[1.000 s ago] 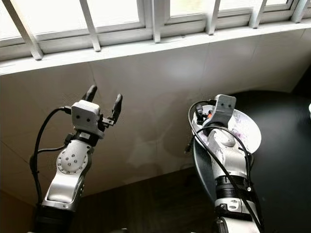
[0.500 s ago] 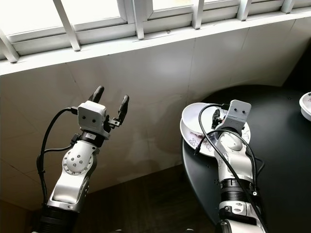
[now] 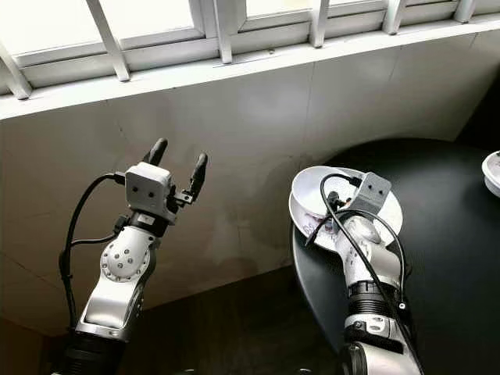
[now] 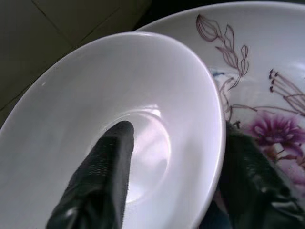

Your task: Kitchen organization

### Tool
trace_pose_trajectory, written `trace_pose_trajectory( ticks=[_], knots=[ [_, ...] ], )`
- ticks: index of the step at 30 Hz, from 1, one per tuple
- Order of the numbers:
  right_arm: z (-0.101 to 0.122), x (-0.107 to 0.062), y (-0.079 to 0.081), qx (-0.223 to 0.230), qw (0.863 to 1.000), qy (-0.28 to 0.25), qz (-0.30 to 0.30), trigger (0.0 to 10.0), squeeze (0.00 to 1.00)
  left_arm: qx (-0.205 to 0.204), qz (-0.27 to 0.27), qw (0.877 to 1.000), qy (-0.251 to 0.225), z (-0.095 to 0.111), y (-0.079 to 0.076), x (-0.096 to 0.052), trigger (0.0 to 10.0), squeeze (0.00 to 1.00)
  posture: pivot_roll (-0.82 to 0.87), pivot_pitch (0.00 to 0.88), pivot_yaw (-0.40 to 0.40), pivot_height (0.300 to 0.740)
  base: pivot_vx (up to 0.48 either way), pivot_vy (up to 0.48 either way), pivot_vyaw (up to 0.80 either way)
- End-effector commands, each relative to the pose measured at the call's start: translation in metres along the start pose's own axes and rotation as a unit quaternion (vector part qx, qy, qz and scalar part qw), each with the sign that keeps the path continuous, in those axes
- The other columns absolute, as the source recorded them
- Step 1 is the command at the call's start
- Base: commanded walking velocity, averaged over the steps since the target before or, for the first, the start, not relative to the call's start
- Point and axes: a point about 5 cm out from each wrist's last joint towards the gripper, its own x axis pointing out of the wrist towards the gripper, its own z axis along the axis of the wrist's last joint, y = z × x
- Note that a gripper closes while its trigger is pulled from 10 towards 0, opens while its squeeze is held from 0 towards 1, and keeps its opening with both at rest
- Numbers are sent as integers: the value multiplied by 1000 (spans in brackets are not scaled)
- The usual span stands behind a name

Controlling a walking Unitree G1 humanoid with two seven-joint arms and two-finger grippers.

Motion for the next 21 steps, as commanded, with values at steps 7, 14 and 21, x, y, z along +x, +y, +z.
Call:
trace_pose_trajectory(
  ticks=[7,14,21],
  knots=[
    [-10,-2,7,85,995,59,-1,0,0,8,-5,1000,4,-2,-2,0,10000,0,9,18,9,740,0,0,0],
    [-10,-5,14,134,989,69,-6,0,0,10,-8,1000,6,-2,-2,-1,10000,0,9,12,14,740,0,0,0],
    [-1,-7,17,138,989,53,-2,0,0,12,-9,1000,6,-2,-2,-1,10000,0,10,14,14,740,0,0,0]
  ],
)
